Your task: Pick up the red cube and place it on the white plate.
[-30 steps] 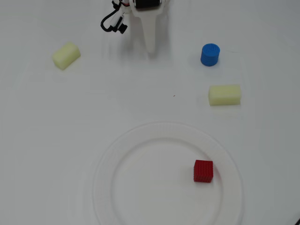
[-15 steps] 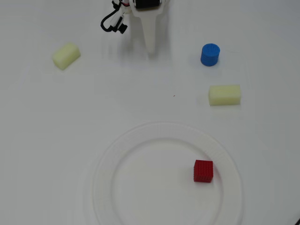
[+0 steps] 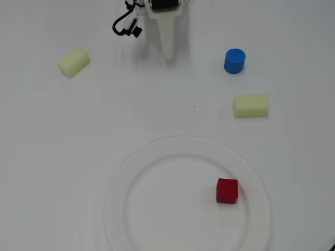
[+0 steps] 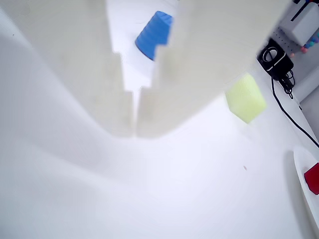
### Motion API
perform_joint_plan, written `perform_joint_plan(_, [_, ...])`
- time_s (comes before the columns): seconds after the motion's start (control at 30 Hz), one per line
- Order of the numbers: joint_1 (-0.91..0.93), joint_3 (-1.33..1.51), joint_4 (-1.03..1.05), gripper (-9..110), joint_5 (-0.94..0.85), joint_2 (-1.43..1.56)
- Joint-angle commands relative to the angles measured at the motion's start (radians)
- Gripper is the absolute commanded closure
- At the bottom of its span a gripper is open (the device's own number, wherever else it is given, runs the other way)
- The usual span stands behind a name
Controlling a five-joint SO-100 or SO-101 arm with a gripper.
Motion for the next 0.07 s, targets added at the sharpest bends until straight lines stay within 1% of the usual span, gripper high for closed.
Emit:
perform_joint_plan(0.0, [-0.002,0.008,-0.008,101,-0.002,0.009])
perform_joint_plan(0.03, [-0.002,0.008,-0.008,101,-0.002,0.009])
